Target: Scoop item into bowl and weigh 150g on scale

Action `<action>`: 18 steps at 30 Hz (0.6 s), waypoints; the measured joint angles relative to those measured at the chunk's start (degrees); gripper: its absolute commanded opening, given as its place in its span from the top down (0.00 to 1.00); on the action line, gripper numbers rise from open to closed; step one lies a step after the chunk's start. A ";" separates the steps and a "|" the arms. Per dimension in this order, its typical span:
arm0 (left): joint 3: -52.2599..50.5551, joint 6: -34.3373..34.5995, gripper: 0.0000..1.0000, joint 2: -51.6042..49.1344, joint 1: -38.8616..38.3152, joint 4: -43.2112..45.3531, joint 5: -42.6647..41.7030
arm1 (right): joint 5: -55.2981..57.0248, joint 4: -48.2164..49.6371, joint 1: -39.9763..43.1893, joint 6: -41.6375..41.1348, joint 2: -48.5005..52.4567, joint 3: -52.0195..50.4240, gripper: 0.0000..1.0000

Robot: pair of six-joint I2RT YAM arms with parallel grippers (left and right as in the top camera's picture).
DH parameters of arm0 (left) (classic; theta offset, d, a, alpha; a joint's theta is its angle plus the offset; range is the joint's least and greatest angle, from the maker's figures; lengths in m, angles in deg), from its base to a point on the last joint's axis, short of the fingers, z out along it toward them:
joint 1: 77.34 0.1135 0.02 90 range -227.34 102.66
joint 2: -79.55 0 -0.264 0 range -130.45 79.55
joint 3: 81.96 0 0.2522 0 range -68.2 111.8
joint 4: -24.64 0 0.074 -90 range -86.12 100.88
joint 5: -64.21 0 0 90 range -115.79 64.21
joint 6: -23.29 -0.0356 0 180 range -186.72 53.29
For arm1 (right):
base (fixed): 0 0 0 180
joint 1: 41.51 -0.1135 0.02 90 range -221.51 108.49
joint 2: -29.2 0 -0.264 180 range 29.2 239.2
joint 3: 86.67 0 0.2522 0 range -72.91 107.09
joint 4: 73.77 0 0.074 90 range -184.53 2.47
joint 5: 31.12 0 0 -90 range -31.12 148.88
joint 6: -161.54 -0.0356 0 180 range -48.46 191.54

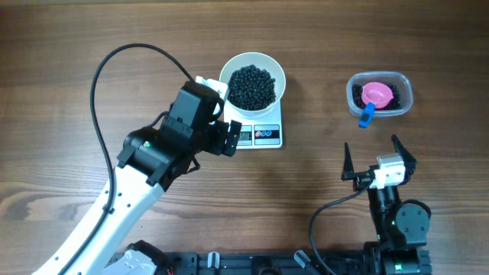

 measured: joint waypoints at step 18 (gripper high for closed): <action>0.00 0.00 0.00 0.00 0.00 0.00 0.00 | 0.22 0.00 0.00 -2.80 0.00 0.00 0.00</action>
